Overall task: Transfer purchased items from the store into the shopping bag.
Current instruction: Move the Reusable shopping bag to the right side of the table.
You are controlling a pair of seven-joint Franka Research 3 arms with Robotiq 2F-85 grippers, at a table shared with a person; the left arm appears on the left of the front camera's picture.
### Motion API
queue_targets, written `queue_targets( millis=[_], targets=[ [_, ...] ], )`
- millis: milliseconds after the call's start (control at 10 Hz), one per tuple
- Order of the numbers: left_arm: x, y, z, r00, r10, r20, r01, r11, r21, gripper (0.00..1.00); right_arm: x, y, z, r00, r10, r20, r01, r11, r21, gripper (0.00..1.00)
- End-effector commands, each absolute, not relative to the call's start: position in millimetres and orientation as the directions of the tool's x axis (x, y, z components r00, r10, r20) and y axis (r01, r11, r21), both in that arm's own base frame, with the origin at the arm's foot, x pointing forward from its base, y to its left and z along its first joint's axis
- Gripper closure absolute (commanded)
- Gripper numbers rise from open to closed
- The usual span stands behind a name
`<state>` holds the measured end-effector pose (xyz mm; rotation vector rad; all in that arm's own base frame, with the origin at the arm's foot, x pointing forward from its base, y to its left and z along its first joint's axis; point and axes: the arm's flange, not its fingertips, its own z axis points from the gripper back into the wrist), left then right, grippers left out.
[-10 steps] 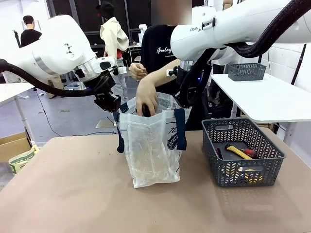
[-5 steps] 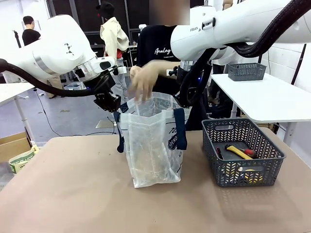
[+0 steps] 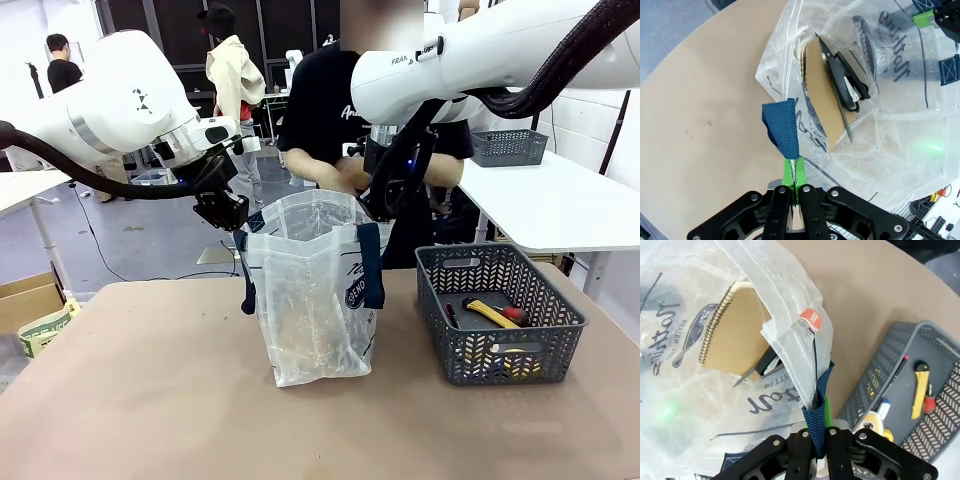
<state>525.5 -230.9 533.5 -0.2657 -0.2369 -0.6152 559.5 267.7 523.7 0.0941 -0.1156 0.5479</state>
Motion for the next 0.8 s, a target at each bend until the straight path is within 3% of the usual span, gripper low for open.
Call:
queue_targets(
  millis=[0,700],
  targets=[
    [524.7,-231.8,532.4,0.799,-0.526,0.291,0.585,0.791,-0.177,1.0,559.7,266.6,522.7,0.849,0.512,0.131,-0.523,0.85,0.059,1.0],
    [524.7,-231.8,532.4,0.799,-0.526,0.291,0.585,0.791,-0.177,1.0,559.7,266.6,522.7,0.849,0.512,0.131,-0.523,0.85,0.059,1.0]
  ],
)
